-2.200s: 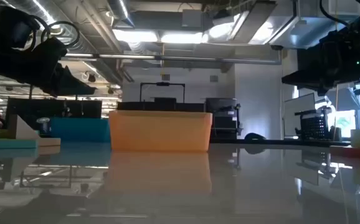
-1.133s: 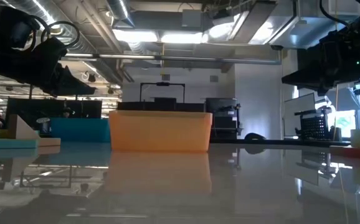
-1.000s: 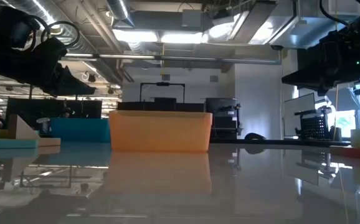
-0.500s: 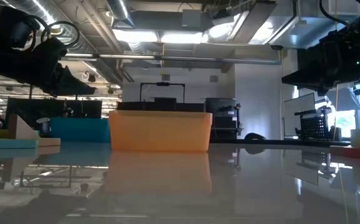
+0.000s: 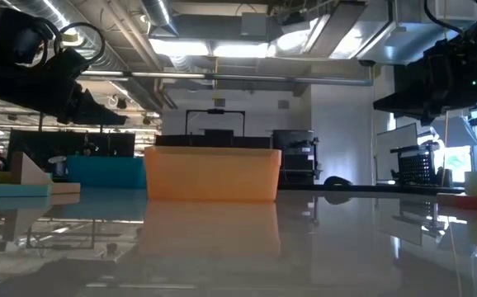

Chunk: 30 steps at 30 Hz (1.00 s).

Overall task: Sort blocks by size
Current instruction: Put the green square block into the yellow bin

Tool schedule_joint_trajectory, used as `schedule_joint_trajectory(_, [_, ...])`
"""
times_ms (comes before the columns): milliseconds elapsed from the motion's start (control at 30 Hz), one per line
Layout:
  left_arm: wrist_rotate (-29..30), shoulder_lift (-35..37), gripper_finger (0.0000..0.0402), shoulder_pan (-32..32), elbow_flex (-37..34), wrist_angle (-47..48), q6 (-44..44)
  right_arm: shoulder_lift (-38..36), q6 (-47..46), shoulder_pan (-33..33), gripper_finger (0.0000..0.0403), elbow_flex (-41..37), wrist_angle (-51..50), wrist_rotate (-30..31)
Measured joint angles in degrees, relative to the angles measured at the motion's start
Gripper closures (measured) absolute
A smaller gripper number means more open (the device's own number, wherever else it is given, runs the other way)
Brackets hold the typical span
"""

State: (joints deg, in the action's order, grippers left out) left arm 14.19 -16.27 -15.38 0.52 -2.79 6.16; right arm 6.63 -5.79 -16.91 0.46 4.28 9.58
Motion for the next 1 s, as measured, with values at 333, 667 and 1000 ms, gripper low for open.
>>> schedule_joint_trajectory(333, [-0.01, 0.0, 0.0398, 0.22, 0.01, -18.45, -18.13, -0.04, -7.76, 0.0, 0.0395, 0.26, 8.61, -2.31])
schedule_joint_trajectory(667, [-5.06, -0.05, 0.0398, 3.11, 0.0, -26.96, -20.54, 7.16, -2.27, 0.09, 0.0399, 15.45, -7.04, -14.84])
schedule_joint_trajectory(1000, [-5.04, -0.44, 0.0398, 6.94, 0.01, -26.66, -20.47, 21.91, 1.4, 5.54, 0.0401, 32.08, -26.97, -16.27])
